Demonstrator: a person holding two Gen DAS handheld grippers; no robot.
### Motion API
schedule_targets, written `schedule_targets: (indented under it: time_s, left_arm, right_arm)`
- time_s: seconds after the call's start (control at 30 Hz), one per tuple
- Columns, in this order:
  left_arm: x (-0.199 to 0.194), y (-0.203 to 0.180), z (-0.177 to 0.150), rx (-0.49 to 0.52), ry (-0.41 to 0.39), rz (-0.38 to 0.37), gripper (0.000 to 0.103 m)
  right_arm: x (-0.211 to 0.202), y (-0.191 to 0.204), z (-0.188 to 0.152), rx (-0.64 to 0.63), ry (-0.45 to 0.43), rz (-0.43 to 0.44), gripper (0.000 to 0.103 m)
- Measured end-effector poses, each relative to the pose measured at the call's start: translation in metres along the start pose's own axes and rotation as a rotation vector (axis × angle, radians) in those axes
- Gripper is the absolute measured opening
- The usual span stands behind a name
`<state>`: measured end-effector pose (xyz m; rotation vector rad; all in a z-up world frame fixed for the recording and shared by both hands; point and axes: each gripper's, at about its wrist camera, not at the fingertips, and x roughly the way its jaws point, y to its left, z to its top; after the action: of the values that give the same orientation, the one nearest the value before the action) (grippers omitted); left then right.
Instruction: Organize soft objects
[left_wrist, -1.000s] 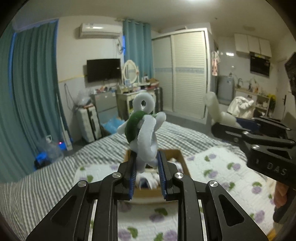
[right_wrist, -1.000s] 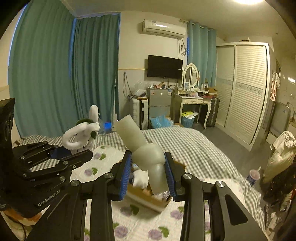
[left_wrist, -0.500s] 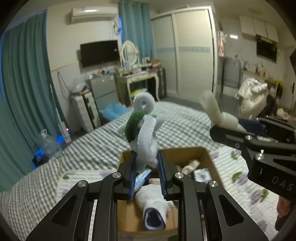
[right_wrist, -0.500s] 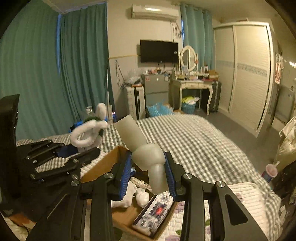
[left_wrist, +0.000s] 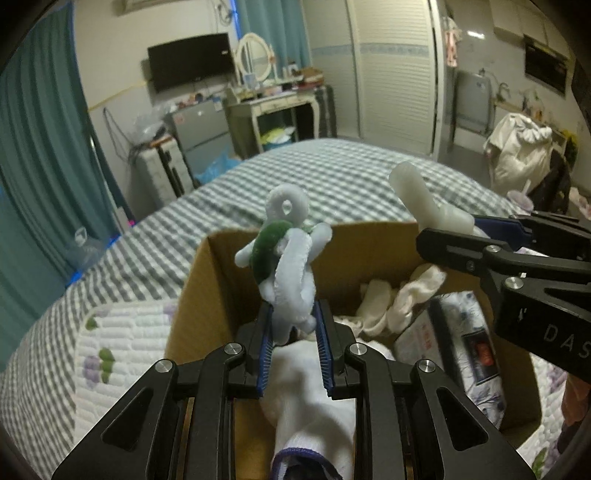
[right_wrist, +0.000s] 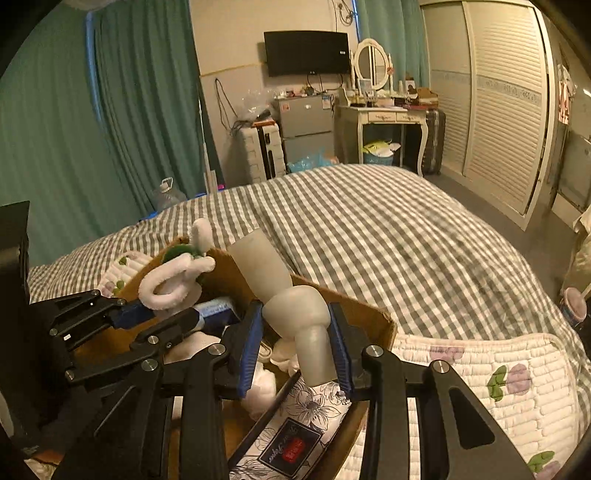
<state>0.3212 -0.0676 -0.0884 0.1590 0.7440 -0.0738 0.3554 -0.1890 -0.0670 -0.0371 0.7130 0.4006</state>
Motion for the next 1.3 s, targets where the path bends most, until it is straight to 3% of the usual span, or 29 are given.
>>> schedule_targets:
  time_s: [0.1, 0.17, 0.2, 0.3, 0.53, 0.6, 0.7, 0.87, 0.93, 1.0, 1.1, 1.2, 1.3]
  left_arm:
    - [-0.002, -0.003, -0.003, 0.002, -0.001, 0.027, 0.028]
    - [-0.005, -0.005, -0.004, 0.001, -0.007, 0.033, 0.029]
    - [-0.007, -0.005, -0.004, -0.002, -0.007, 0.041, 0.034]
    - [-0.014, -0.002, -0.002, -0.028, -0.014, 0.042, 0.056]
    - [-0.075, 0.002, 0.015, -0.035, -0.084, 0.037, 0.057]
    - [-0.106, 0.002, 0.024, -0.034, -0.129, 0.034, 0.060]
    - [-0.167, 0.004, 0.036, -0.051, -0.228, 0.033, 0.078]
    - [-0.266, 0.009, 0.045, -0.059, -0.386, 0.035, 0.079]
    - [-0.307, 0.012, 0.044, -0.063, -0.460, 0.058, 0.089]
    - [-0.345, 0.016, 0.038, -0.072, -0.544, 0.060, 0.094]
    - [-0.395, 0.022, 0.023, -0.079, -0.637, 0.045, 0.100]
    - [-0.425, 0.027, 0.008, -0.087, -0.724, 0.067, 0.101]
    - [-0.442, 0.029, -0.018, -0.086, -0.807, 0.102, 0.101]
  right_arm:
    - [0.005, -0.004, -0.001, 0.028, 0.010, 0.012, 0.042]
    - [0.002, -0.003, -0.002, 0.031, 0.010, 0.005, 0.056]
    - [-0.001, -0.002, -0.002, 0.030, -0.002, -0.002, 0.063]
    - [-0.012, -0.002, -0.001, 0.042, -0.029, -0.015, 0.064]
    - [-0.071, 0.004, 0.013, 0.055, -0.095, -0.062, 0.064]
    - [-0.102, 0.012, 0.019, 0.045, -0.128, -0.074, 0.064]
    - [-0.157, 0.026, 0.027, 0.034, -0.187, -0.101, 0.064]
    - [-0.262, 0.058, 0.038, 0.004, -0.300, -0.150, 0.064]
    - [-0.299, 0.066, 0.040, -0.004, -0.343, -0.160, 0.065]
    - [-0.338, 0.078, 0.040, -0.005, -0.398, -0.166, 0.077]
    - [-0.384, 0.096, 0.030, -0.004, -0.466, -0.179, 0.088]
    - [-0.415, 0.114, 0.015, -0.014, -0.523, -0.180, 0.100]
    - [-0.431, 0.130, -0.004, -0.012, -0.573, -0.180, 0.103]
